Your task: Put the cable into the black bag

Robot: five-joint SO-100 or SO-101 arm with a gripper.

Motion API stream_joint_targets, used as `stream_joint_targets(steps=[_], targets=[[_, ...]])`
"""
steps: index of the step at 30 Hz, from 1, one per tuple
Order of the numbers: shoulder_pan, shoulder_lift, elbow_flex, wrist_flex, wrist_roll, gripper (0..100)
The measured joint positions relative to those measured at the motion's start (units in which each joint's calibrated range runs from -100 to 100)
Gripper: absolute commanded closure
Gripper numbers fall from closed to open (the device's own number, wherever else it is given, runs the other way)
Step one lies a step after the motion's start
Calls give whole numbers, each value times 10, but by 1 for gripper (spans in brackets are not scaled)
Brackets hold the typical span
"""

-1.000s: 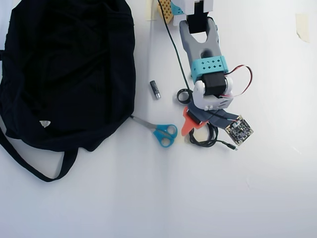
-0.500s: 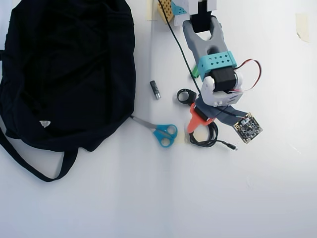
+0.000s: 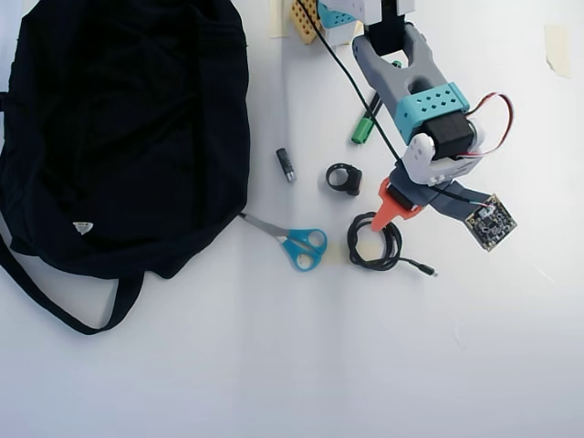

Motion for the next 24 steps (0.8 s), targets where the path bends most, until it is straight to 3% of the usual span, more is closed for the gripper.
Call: stream_joint_targets(steps=[24], targets=[[10,50,31,-35,68,70]])
